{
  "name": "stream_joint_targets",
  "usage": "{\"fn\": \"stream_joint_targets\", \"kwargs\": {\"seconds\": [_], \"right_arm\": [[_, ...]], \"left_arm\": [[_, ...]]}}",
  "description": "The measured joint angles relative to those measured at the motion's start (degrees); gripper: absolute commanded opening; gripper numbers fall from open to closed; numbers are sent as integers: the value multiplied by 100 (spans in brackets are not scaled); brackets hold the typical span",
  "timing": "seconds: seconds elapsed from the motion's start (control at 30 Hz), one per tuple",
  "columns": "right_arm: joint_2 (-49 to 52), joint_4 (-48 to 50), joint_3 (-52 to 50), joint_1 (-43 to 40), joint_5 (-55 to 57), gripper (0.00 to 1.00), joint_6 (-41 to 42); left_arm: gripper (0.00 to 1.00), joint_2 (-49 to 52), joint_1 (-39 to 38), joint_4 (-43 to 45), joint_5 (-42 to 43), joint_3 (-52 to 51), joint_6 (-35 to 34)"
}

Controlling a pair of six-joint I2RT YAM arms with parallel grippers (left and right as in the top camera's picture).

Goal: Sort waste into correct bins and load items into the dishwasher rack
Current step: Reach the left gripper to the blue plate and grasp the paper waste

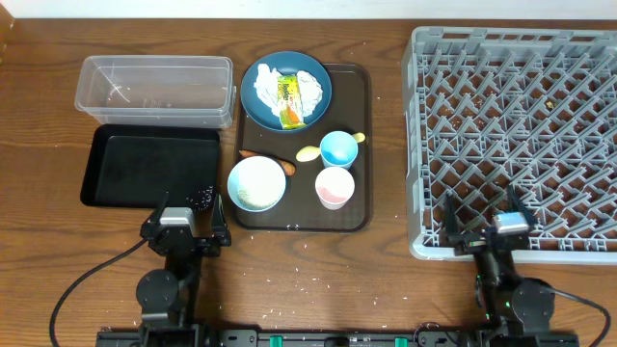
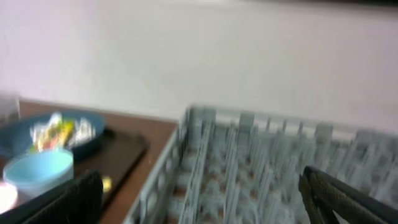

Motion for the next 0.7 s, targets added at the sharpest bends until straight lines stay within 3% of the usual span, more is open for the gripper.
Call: {"fn": "stream_joint_targets", "kwargs": {"seconds": [0.2, 0.3, 0.5, 0.7], "right_arm": [[-11, 905, 0, 0, -57, 99, -2], [-11, 1180, 2, 0, -221, 99, -2], [20, 450, 326, 0, -619, 99, -2], [876, -866, 1799, 2, -763, 99, -2]], "left_arm": [[91, -7, 0, 1303, 24, -26, 0], [91, -7, 0, 1427, 42, -9, 0], [91, 363, -2, 667, 66, 688, 0], [91, 2026, -2, -1023, 103, 2721, 2]]}}
